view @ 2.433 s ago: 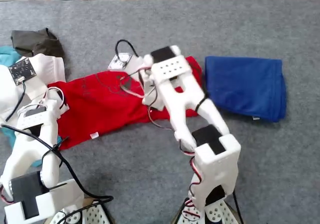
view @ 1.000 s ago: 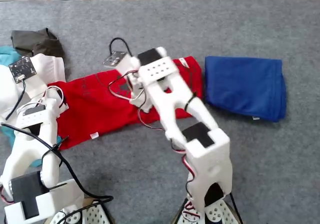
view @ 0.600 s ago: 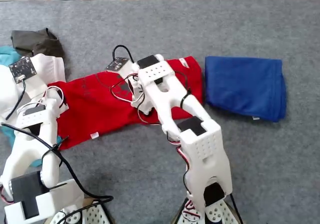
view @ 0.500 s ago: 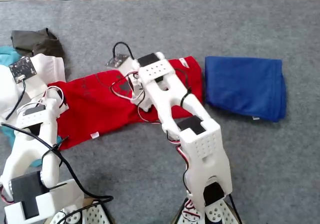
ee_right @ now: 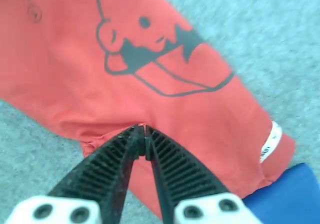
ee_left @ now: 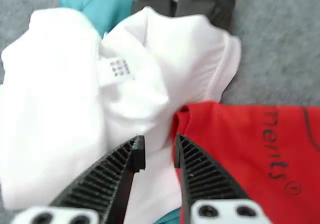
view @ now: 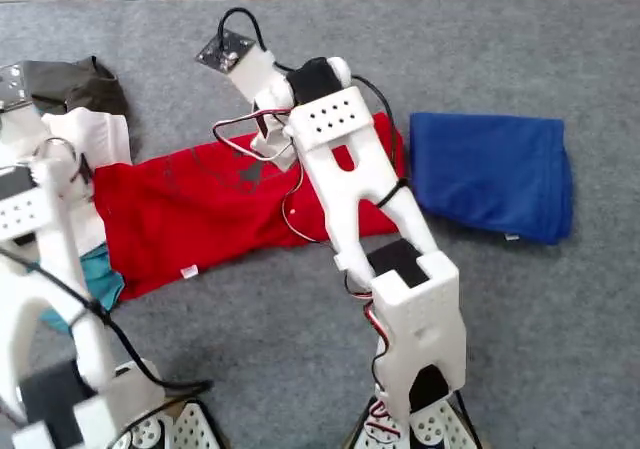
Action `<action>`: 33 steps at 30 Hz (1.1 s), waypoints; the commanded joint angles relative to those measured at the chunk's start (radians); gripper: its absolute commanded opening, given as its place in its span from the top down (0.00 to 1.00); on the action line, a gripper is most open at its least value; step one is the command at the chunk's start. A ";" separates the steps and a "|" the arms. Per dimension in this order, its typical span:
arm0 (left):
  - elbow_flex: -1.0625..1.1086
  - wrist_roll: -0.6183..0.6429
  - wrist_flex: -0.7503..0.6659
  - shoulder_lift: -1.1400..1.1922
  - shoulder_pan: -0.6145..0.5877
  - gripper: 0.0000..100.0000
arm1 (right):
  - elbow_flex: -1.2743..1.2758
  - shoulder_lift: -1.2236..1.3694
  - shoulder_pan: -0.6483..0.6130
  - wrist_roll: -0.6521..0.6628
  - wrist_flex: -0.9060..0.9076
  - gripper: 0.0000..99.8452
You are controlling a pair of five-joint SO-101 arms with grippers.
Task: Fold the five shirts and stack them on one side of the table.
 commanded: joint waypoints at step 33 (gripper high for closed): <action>-0.377 -0.058 0.275 0.690 -0.236 0.97 | 0.044 -0.071 0.100 0.063 0.055 0.99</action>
